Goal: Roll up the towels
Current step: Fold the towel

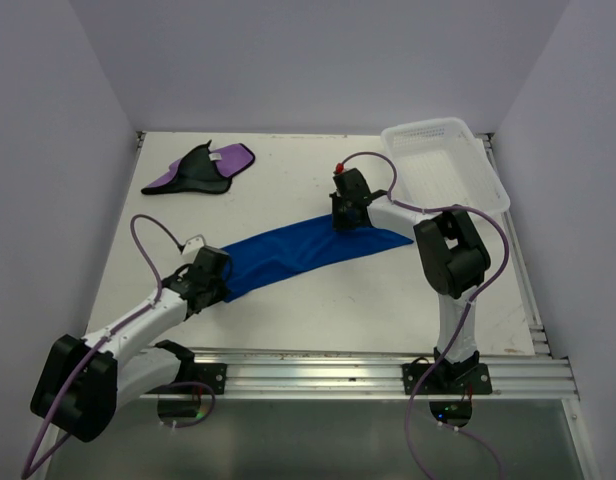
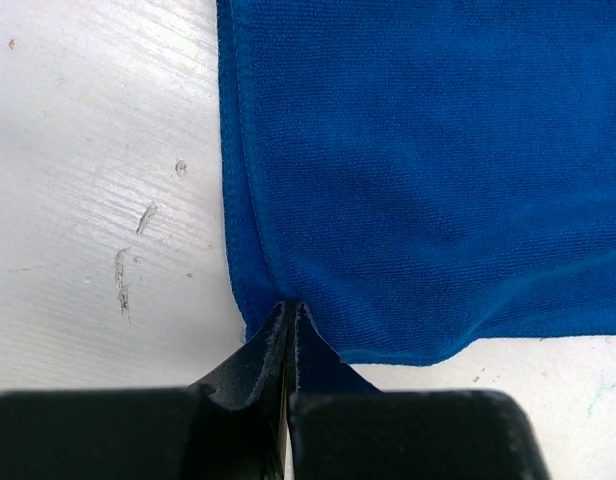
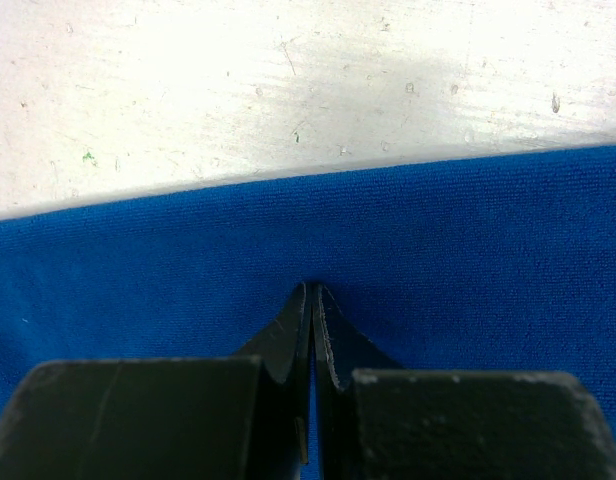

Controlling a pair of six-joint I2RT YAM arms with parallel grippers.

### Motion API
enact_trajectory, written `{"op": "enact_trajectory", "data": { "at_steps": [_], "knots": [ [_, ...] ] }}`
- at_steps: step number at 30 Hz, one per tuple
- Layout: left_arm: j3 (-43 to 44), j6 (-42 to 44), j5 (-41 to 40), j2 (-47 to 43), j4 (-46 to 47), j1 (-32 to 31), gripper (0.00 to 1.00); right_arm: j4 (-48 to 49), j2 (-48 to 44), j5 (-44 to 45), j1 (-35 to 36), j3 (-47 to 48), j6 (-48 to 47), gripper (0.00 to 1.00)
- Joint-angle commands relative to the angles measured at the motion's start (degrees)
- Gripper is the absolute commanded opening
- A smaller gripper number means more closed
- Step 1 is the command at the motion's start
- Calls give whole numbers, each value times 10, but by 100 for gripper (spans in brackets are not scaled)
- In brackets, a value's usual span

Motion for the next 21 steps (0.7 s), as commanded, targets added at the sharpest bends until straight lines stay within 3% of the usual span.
{"op": "enact_trajectory", "data": {
  "at_steps": [1, 21],
  "knots": [
    [9, -6, -19, -19, 5, -3, 0, -18, 36, 13, -11, -10, -15, 0],
    [40, -19, -70, -71, -70, -4, 0, -22, 46, 14, -12, -5, -20, 0]
  ]
}}
